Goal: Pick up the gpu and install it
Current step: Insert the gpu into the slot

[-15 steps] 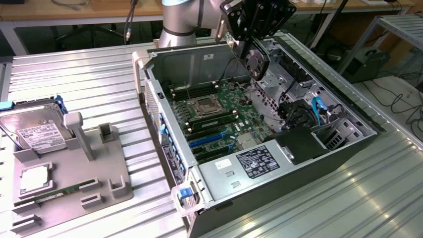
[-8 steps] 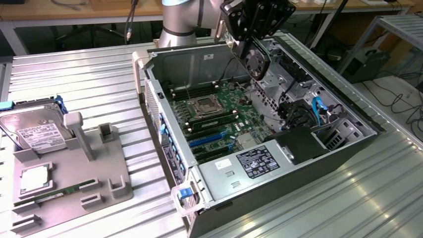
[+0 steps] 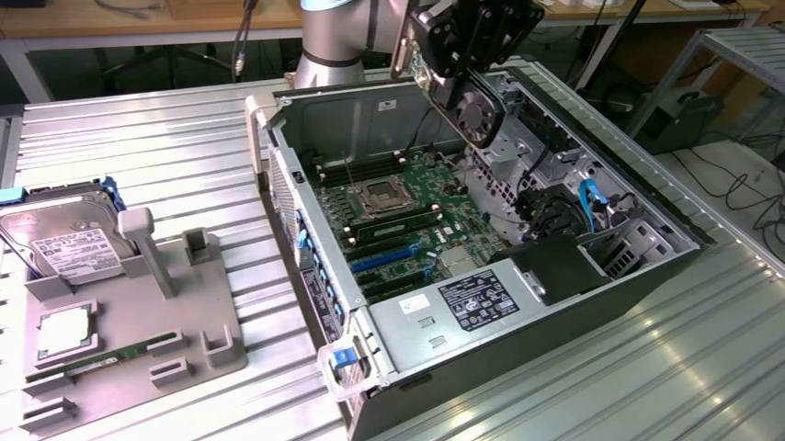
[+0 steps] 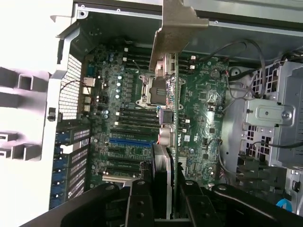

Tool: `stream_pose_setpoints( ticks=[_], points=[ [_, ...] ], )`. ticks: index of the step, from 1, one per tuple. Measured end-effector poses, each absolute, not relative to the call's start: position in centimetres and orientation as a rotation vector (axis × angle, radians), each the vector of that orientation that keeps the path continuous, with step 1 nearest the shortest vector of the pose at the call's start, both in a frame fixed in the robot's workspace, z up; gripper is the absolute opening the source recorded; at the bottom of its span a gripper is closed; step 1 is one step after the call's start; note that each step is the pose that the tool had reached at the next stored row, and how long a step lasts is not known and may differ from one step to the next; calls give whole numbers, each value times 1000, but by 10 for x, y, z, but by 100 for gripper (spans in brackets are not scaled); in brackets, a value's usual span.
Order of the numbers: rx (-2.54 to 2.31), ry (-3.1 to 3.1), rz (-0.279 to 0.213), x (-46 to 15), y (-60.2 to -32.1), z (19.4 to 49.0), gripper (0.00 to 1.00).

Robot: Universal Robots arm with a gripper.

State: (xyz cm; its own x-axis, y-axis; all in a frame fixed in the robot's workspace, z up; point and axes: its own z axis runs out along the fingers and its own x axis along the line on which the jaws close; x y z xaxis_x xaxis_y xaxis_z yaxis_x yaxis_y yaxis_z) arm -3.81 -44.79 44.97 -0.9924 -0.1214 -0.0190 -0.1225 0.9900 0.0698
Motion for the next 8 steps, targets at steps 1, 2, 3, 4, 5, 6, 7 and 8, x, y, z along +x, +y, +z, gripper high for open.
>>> stream_pose_setpoints(
  ticks=[1,2,3,4,5,6,7,8],
  points=[
    [-231,3117,111,-38,-448,450,27],
    [-255,3116,111,-38,-448,450,27],
    [-270,3115,111,-38,-448,450,27],
    [-280,3114,112,-38,-448,450,27],
    [-291,3114,111,-38,-448,450,27],
    [-302,3113,112,-38,-448,450,27],
    [-315,3112,112,-38,-448,450,27],
    [-327,3111,112,-38,-448,450,27]
  ],
)
